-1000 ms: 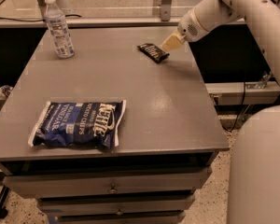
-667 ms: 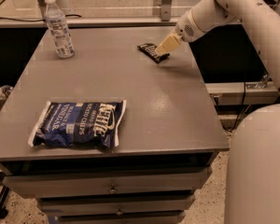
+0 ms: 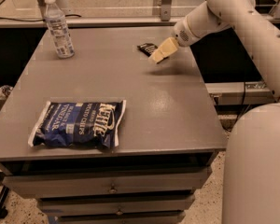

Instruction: Pick rxbar chocolate

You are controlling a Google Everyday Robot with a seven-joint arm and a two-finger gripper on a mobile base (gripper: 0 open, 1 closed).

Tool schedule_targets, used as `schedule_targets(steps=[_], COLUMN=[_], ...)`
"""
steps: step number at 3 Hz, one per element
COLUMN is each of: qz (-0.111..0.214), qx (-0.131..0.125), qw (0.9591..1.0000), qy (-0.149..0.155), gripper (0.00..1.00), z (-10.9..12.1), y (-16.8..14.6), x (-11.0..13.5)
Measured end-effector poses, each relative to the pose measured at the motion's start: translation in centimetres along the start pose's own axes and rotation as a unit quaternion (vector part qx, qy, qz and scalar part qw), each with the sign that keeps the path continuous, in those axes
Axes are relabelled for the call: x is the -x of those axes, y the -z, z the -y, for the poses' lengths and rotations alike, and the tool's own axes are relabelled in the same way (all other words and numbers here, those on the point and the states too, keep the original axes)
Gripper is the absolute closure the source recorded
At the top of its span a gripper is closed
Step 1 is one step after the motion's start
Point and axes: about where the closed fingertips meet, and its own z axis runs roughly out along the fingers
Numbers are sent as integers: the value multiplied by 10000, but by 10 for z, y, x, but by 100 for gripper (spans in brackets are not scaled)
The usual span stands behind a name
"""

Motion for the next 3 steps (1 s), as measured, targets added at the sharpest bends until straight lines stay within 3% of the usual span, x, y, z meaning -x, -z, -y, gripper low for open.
schedule_targets(steps=[1,2,3], qz=[24,52,63], qx=[-70,-143,-205], qw=[10000,9999,9998], qy=[5,34,40], gripper=[0,16,39], z=[9,17,22], y=[-10,-15,-16], x=[-4,-7,-13])
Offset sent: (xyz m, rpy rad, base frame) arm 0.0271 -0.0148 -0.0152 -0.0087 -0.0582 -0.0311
